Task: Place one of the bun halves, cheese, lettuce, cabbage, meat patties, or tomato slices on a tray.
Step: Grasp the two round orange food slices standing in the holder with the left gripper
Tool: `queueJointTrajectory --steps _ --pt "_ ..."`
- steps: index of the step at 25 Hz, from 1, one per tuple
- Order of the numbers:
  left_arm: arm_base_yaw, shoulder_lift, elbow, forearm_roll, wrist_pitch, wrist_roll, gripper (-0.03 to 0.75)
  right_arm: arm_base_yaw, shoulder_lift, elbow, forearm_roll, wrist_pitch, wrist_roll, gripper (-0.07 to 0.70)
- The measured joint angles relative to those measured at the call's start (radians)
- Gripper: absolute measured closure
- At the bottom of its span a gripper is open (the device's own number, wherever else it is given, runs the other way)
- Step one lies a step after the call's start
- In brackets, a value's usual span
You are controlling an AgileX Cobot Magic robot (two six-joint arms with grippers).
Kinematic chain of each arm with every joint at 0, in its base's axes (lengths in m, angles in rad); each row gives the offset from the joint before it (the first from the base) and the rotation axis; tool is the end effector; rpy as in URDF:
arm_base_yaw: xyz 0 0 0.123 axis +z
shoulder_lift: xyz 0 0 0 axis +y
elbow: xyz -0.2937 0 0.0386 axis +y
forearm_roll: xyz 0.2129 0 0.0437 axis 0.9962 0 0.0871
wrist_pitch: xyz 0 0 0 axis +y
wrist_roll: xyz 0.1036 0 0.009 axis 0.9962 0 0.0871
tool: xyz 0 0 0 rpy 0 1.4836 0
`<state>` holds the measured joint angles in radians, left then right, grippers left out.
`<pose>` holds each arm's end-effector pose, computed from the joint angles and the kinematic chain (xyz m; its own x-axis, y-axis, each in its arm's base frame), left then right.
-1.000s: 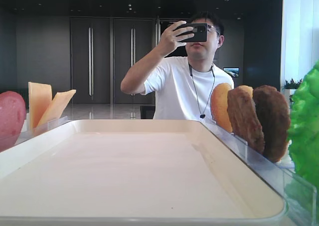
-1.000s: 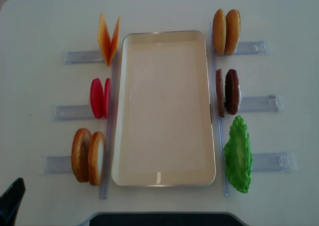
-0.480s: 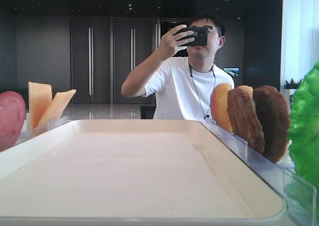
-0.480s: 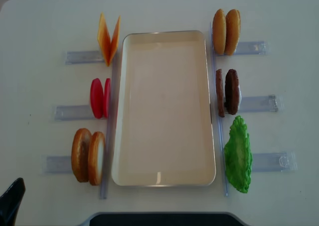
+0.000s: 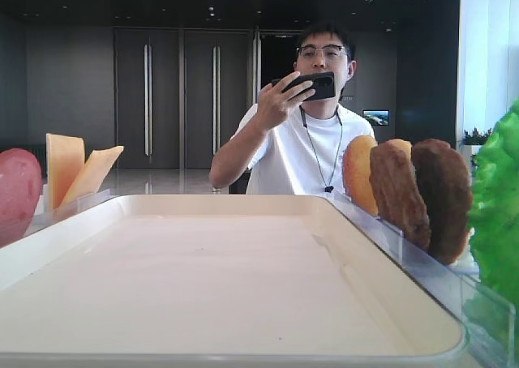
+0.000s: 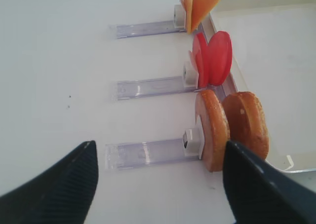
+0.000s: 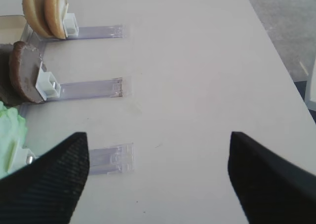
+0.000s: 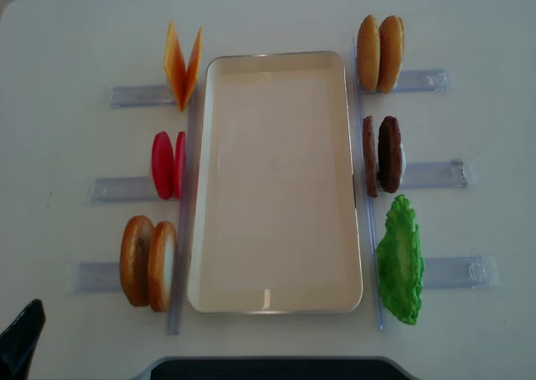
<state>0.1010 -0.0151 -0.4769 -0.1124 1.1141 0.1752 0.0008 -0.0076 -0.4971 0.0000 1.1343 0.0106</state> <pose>-0.0369 -0.0143 0.2437 -0.5028 0.0742 -0.8612 0.0493 0.9972 0.0571 -0.0397 0.0000 0.2468 -0.5162 0.0102 -0.8564 0.0047 0.9999 0.0091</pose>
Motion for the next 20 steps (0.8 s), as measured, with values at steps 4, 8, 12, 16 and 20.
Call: queueJointTrajectory --steps 4,8,12,16,20 --pt "0.0 0.002 -0.001 0.0 0.005 0.0 0.109 0.0 0.0 0.0 0.0 0.0 0.0 0.055" --pt "0.0 0.066 -0.032 0.002 0.076 -0.019 0.108 0.0 0.0 0.0 0.0 0.0 0.0 0.055" --pt "0.0 0.144 -0.043 0.037 0.139 -0.055 0.108 0.0 0.0 0.0 0.0 0.0 0.0 0.055" --pt "0.0 0.195 -0.046 0.074 0.144 -0.089 0.108 0.0 0.0 0.0 0.0 0.0 0.0 0.055" --pt "0.0 0.234 -0.073 0.08 0.147 -0.096 0.108 0.0 0.0 0.0 0.0 0.0 0.0 0.055"
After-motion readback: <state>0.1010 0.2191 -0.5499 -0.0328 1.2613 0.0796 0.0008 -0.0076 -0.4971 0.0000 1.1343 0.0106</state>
